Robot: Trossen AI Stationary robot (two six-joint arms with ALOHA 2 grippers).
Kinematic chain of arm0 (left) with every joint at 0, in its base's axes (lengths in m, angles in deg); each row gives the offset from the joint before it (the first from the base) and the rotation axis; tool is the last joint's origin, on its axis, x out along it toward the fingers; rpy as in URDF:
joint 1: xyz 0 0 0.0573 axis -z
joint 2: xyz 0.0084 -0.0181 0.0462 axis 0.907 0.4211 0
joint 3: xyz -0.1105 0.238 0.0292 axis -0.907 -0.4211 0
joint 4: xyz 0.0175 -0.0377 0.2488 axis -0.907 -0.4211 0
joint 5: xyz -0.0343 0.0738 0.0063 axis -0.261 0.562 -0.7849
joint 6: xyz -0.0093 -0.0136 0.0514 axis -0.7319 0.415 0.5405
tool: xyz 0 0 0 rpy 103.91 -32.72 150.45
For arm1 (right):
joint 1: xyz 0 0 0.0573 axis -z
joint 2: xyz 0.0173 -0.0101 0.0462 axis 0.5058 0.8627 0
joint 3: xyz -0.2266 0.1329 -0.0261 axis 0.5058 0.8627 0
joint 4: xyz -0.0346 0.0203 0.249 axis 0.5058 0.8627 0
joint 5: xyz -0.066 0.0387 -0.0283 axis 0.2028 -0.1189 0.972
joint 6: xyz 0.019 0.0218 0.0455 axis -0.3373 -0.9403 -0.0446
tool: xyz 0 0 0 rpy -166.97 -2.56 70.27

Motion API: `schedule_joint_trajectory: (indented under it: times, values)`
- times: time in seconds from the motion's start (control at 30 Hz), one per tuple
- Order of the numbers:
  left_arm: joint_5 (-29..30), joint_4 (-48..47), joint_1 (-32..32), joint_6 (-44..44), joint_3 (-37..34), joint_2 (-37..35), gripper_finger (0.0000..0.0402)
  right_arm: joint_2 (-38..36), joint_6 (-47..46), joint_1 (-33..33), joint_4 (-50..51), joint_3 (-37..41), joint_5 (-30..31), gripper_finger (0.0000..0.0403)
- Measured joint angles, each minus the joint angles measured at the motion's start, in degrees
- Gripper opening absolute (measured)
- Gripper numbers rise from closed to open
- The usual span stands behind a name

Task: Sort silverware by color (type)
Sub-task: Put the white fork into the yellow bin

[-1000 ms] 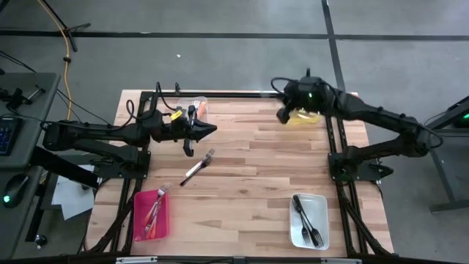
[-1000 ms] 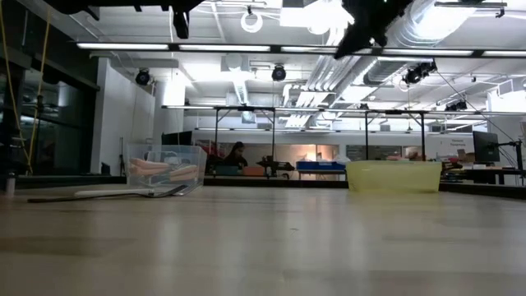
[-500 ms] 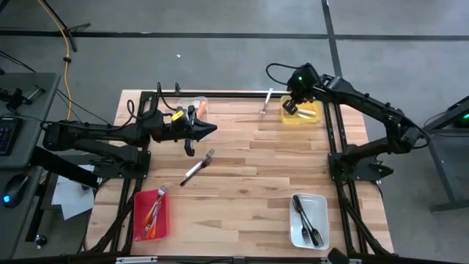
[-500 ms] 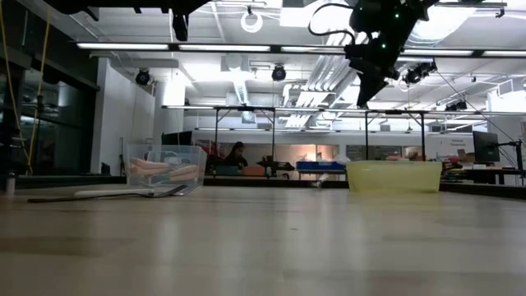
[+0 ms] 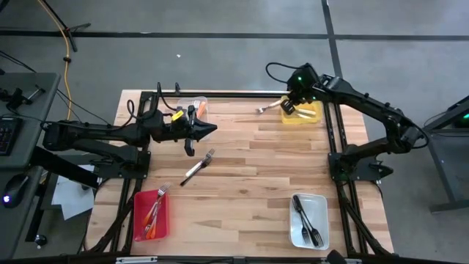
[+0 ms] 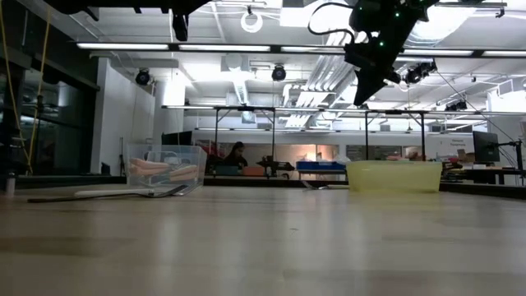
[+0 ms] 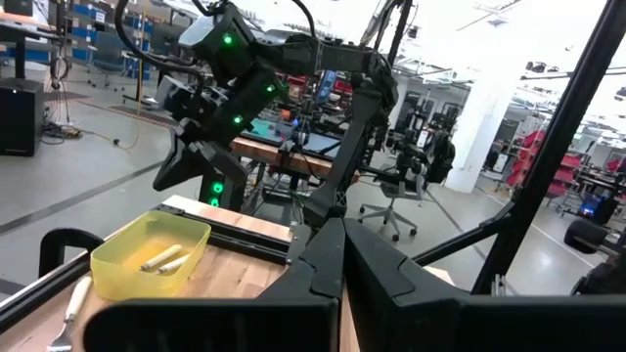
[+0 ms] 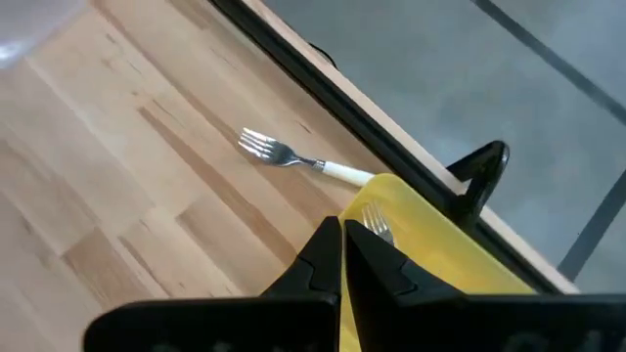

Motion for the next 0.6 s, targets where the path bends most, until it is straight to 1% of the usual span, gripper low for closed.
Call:
schedule_joint_trajectory:
  times: [0.13,0.23,0.4,0.53,0.6]
  values:
    - [0.31,0.02,0.0,0.02,0.0,0.0,0.0,0.87,-5.21,0.0,-1.55,0.0,-0.35,0.0]
    - [0.62,0.02,0.0,0.02,0.0,0.0,0.0,3.5,-8.39,0.0,-3.51,0.0,-3.37,0.0]
    - [1.26,0.04,0.0,0.0,0.0,0.0,0.0,11.0,-13.78,-0.29,-9.74,0.0,-9.45,0.0]
    - [1.26,0.06,0.0,-0.03,0.0,0.0,0.0,16.91,-16.57,-0.63,-15.64,0.0,-10.72,0.0]
    - [1.26,0.07,0.0,-0.07,0.0,0.0,0.0,19.51,-18.64,-0.65,-17.94,0.0,-12.79,0.0001]
